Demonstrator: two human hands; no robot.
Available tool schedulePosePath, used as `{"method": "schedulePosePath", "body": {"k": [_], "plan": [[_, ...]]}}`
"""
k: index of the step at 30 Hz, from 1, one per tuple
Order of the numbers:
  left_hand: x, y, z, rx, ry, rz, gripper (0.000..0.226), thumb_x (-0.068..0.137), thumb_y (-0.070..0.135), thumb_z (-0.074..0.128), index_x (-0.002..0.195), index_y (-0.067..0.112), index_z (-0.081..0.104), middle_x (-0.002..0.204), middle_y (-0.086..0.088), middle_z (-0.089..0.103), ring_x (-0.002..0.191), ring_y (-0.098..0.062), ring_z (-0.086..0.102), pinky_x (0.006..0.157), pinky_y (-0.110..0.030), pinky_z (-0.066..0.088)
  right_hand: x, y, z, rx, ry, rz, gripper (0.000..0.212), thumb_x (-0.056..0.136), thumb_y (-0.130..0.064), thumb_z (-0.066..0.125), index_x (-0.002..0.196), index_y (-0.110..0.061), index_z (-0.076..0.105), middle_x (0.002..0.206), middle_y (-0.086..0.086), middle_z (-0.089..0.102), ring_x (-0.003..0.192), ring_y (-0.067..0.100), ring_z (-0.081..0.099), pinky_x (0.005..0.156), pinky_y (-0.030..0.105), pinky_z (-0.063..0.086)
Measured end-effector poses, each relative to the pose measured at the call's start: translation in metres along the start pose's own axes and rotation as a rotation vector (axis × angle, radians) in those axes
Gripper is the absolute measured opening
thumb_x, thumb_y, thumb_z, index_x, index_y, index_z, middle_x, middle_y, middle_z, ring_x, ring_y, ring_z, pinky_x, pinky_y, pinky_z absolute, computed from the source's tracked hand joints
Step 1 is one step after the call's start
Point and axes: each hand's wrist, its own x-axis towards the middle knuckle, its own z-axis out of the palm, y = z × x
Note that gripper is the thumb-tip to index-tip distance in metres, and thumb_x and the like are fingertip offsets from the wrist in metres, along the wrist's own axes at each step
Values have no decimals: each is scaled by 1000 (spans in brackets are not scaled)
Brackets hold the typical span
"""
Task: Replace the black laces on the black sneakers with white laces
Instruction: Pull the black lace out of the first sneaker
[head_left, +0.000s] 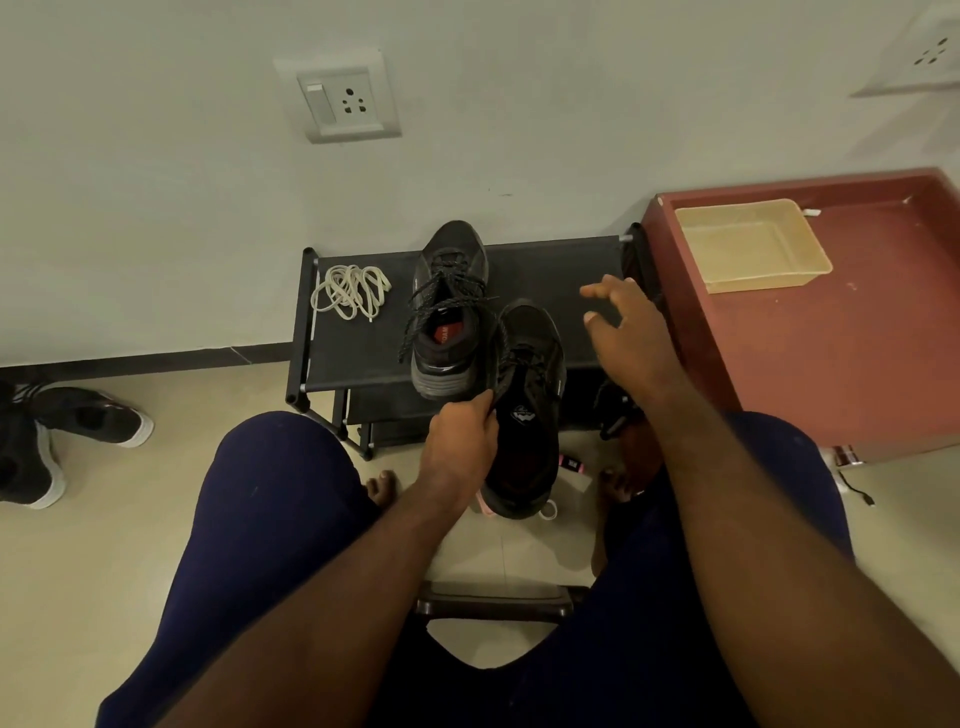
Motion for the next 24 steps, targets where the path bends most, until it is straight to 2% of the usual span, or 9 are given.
{"method": "schedulePosePath", "body": {"k": [1, 3, 5, 9, 13, 16, 19, 22, 24], "plan": [[0, 0, 0, -17, 13, -2, 21, 97, 20, 50, 111, 15, 64, 94, -10, 69, 88, -30, 66, 77, -44, 56, -2, -2, 1, 14, 6, -7, 32, 99, -9, 54, 129, -16, 62, 157, 1, 39, 150, 15, 23, 121, 31, 20], [0, 0, 0, -37, 47, 9, 22, 97, 18, 51, 112, 13, 65, 95, -10, 70, 89, -30, 66, 78, -43, 56, -6, -3, 3, 21, 36, -21, 28, 98, -12, 57, 123, -17, 66, 146, 0, 51, 140, 15, 41, 115, 31, 33], [2, 3, -2, -55, 74, 10, 24, 97, 16, 51, 117, 11, 65, 99, -11, 71, 92, -31, 66, 81, -43, 56, -10, -4, 3, -10, 0, 24, 21, 95, -21, 63, 115, -16, 68, 120, 0, 66, 116, 16, 61, 97, 29, 47], [6, 6, -1, -87, 89, -10, 29, 98, 16, 51, 123, 12, 64, 102, -10, 71, 94, -27, 66, 83, -37, 55, -29, 2, 22, -221, -300, 191, 31, 85, -41, 74, 97, -12, 69, 91, 0, 71, 86, 17, 68, 72, 31, 53], [10, 6, 6, -102, 69, -24, 23, 97, 15, 52, 113, 12, 68, 96, -6, 70, 86, -19, 64, 73, -26, 48, -46, 6, 56, -474, -263, 203, 34, 87, -30, 68, 114, -13, 56, 107, 7, 66, 100, 29, 65, 82, 40, 57], [18, 6, 3, 1, 24, 1, 20, 95, 25, 53, 102, 15, 69, 88, -5, 70, 82, -24, 66, 68, -30, 51, -45, 7, 61, -484, -185, 208, 23, 91, -27, 62, 110, -15, 55, 105, 10, 66, 97, 31, 64, 82, 44, 57], [28, 18, -14, 80, 167, 154, 24, 94, 34, 53, 97, 18, 72, 85, -2, 71, 79, -24, 67, 67, -38, 54, -42, 10, 58, -438, -180, 197, 21, 89, -27, 62, 106, -16, 59, 102, 9, 67, 95, 32, 64, 82, 46, 57], [50, 38, -31, 134, 269, 296, 23, 96, 24, 56, 105, 14, 74, 99, -6, 72, 91, -26, 66, 77, -40, 54, -41, 10, 55, -384, -197, 203, 22, 88, -24, 62, 109, -17, 63, 101, 8, 68, 95, 32, 65, 83, 46, 57], [73, 46, -31, 263, 151, 337, 26, 98, 20, 52, 110, 10, 73, 108, -9, 69, 100, -28, 61, 86, -42, 51, -41, 12, 55, -363, -200, 216, 19, 87, -23, 63, 105, -16, 65, 98, 7, 68, 92, 31, 65, 82, 45, 58]]}}
